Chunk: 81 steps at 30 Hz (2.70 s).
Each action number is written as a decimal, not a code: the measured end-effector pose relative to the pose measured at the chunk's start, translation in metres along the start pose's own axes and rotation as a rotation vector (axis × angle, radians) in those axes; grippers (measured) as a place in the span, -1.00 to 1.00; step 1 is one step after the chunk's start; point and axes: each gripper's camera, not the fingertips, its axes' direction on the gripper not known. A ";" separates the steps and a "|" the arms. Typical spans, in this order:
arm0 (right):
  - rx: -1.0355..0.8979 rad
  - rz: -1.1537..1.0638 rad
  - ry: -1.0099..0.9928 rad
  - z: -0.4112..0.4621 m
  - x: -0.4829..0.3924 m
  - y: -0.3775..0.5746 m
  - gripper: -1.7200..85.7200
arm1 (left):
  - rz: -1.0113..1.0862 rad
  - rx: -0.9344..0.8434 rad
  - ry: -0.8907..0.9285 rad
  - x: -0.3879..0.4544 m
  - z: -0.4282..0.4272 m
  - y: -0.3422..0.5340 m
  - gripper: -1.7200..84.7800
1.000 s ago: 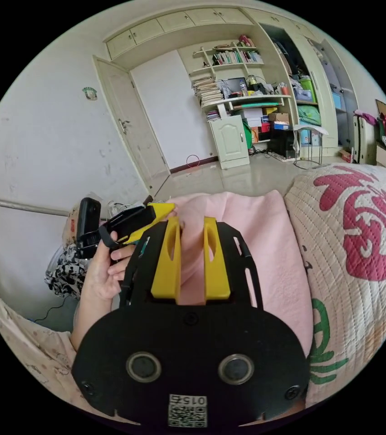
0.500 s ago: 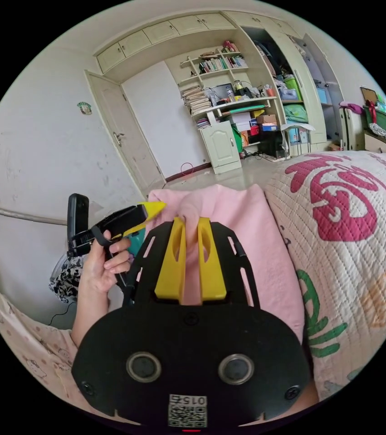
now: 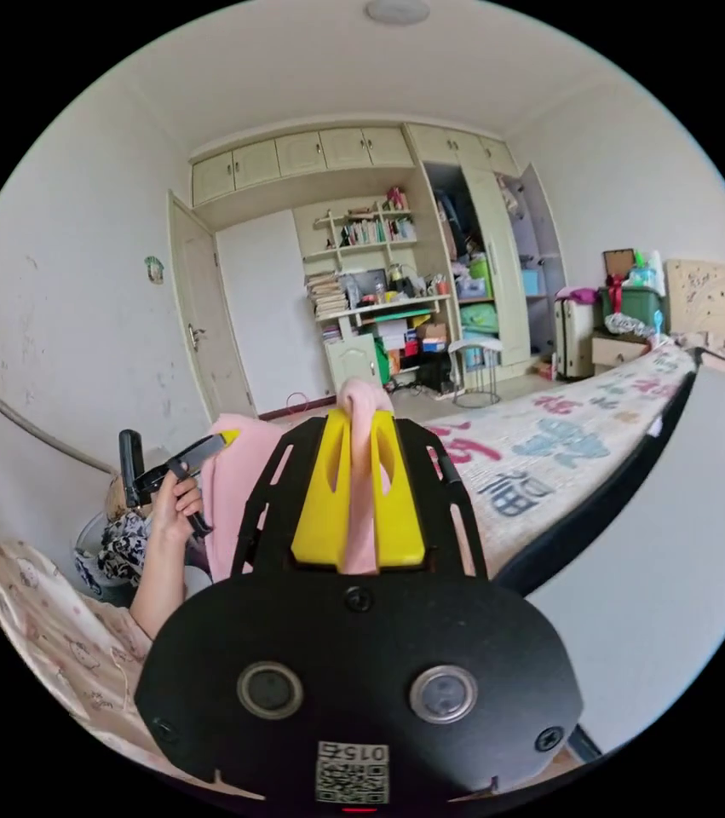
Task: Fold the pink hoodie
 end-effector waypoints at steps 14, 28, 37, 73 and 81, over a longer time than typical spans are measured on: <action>0.596 0.075 0.116 -0.412 -0.083 -0.125 -0.86 | 0.325 0.376 0.464 0.128 -0.137 -0.109 -0.89; 0.417 0.332 0.776 -0.518 -0.007 -0.241 -0.86 | 0.259 -0.145 0.689 0.282 0.153 -0.148 -0.89; 0.020 0.595 0.829 -0.446 0.191 -0.301 -0.87 | 0.202 -0.538 0.486 0.318 0.329 -0.136 -0.88; 0.151 0.564 0.753 -0.559 -0.121 -0.079 -0.88 | 0.076 -0.510 0.513 0.237 0.116 -0.100 -0.79; 0.236 0.577 0.782 -0.586 -0.148 -0.020 -0.94 | 0.127 -0.409 0.429 0.238 0.077 -0.102 -0.94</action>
